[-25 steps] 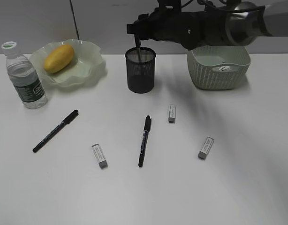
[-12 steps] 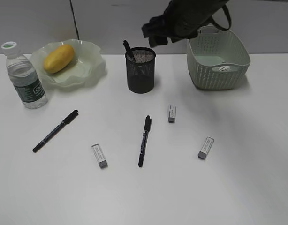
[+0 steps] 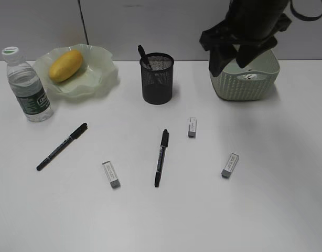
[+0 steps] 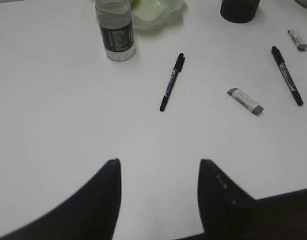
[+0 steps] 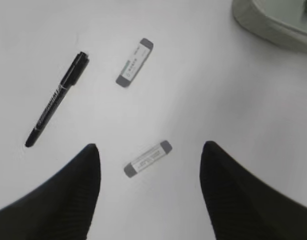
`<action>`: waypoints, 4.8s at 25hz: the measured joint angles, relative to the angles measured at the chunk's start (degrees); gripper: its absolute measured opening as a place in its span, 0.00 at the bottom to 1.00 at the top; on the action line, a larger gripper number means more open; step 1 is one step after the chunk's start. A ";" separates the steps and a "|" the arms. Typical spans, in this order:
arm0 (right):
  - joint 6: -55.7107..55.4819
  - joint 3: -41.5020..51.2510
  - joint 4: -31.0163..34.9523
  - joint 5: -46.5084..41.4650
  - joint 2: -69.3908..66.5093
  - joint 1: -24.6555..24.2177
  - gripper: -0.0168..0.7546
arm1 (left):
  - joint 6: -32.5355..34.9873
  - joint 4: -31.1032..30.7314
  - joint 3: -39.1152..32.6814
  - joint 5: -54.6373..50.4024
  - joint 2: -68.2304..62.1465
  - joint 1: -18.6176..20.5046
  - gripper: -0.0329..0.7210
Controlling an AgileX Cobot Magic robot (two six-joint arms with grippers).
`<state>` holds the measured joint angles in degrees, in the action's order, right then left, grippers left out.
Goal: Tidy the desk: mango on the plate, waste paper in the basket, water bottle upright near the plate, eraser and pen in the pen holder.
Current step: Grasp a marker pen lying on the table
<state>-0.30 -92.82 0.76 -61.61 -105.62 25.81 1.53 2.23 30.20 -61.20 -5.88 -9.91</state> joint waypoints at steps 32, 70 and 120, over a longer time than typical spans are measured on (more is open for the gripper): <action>-5.06 55.93 -3.18 -1.72 90.34 -2.13 0.75 | 0.00 0.00 0.00 0.00 0.00 0.00 0.55; -5.21 63.37 -4.80 0.52 100.19 -2.13 0.75 | 5.40 3.75 23.30 14.87 -65.59 -3.69 0.70; -5.21 63.37 -4.80 0.57 100.19 -2.13 0.75 | 10.76 -2.90 66.43 -0.16 -124.15 -8.90 0.34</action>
<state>-5.51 -29.45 -4.04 -61.04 -5.43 23.68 12.30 -0.68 96.63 -61.36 -130.03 -18.81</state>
